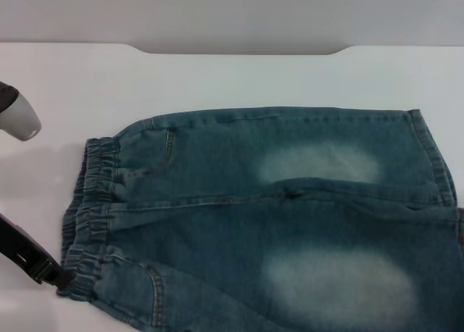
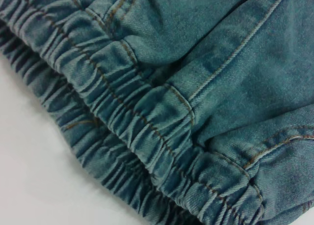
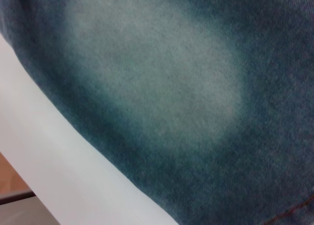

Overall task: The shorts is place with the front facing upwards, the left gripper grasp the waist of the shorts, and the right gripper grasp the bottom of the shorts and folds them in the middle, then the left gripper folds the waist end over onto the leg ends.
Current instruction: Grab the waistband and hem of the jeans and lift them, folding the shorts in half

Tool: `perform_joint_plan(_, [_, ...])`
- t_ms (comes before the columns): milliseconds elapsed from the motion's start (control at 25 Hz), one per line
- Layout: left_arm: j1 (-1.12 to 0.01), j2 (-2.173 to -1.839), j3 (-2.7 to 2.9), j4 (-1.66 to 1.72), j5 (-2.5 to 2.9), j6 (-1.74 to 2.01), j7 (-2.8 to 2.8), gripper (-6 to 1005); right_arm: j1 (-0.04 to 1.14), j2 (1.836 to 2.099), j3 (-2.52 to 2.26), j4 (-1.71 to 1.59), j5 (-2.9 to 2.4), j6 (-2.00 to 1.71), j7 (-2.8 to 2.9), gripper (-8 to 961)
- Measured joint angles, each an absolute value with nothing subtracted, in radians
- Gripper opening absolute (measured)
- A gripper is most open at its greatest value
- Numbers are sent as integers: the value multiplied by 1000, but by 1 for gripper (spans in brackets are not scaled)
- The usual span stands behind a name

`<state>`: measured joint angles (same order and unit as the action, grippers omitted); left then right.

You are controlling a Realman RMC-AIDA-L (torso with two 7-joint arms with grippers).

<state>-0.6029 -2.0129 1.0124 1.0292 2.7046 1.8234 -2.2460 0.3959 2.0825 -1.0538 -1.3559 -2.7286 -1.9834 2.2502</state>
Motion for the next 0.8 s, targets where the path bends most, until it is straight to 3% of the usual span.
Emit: perform_joint_plan(800, [-606, -2011, 1012, 1029, 2714, 1822, -2236, 31, 396, 2079, -1097, -1356, -2703, -1971, 2275, 364])
